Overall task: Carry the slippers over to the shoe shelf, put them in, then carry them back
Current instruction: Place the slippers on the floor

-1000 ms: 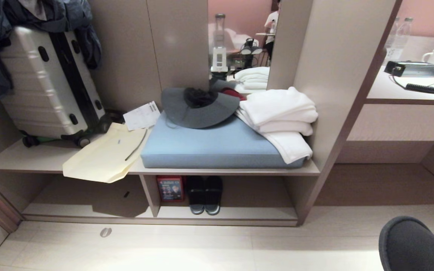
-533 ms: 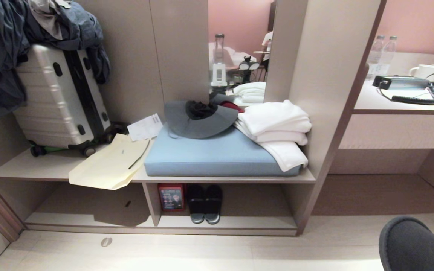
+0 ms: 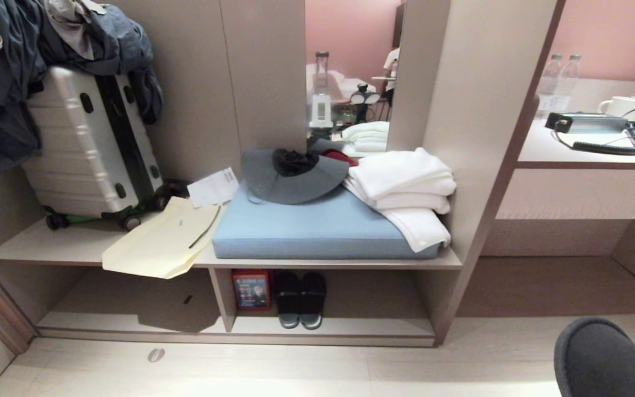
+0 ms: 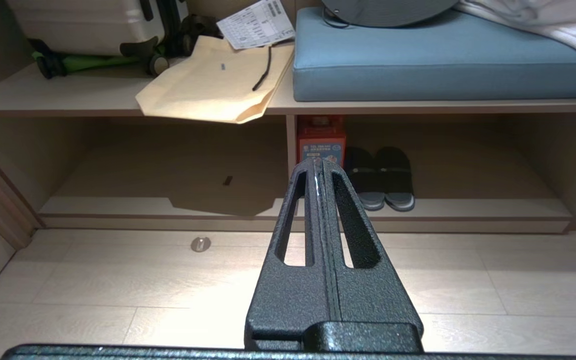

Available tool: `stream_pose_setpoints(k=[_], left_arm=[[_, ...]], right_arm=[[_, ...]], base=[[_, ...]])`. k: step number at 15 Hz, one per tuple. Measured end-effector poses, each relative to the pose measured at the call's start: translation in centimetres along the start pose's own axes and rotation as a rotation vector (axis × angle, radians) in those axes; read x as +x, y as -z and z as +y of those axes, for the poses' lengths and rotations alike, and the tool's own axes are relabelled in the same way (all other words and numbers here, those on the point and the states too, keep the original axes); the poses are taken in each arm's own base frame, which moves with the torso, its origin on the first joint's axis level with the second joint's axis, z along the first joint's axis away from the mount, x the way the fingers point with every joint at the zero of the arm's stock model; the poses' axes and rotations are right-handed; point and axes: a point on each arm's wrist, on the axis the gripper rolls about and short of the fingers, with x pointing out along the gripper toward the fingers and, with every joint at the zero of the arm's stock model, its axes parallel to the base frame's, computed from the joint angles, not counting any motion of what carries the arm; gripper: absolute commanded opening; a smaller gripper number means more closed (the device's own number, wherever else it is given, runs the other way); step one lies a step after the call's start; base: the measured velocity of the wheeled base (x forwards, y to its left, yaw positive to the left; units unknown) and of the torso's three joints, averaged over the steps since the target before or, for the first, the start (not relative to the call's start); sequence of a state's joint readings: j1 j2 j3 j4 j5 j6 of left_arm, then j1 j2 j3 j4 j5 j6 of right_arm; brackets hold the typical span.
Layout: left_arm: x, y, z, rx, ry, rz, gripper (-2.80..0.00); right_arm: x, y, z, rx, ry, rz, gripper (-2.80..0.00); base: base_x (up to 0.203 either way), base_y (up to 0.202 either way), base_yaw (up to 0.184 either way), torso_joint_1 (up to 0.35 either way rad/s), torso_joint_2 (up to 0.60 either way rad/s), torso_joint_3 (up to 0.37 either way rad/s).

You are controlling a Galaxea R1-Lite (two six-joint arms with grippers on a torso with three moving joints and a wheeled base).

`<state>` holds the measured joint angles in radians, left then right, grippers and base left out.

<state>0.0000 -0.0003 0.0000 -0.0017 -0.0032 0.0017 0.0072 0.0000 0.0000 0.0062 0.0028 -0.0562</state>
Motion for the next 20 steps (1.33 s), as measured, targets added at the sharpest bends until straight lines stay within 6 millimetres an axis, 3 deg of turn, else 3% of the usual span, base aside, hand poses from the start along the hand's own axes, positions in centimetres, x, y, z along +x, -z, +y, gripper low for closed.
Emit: stream_pose_setpoints(k=[20], left_arm=[[0.00,0.01,0.00,0.000,-0.001,0.001,-2.80]], right_arm=[[0.00,-0.01,0.00,-0.011,-0.002,-0.001,-2.80]], base=[[0.000,-0.186,0.002,0.003,0.00,0.003]])
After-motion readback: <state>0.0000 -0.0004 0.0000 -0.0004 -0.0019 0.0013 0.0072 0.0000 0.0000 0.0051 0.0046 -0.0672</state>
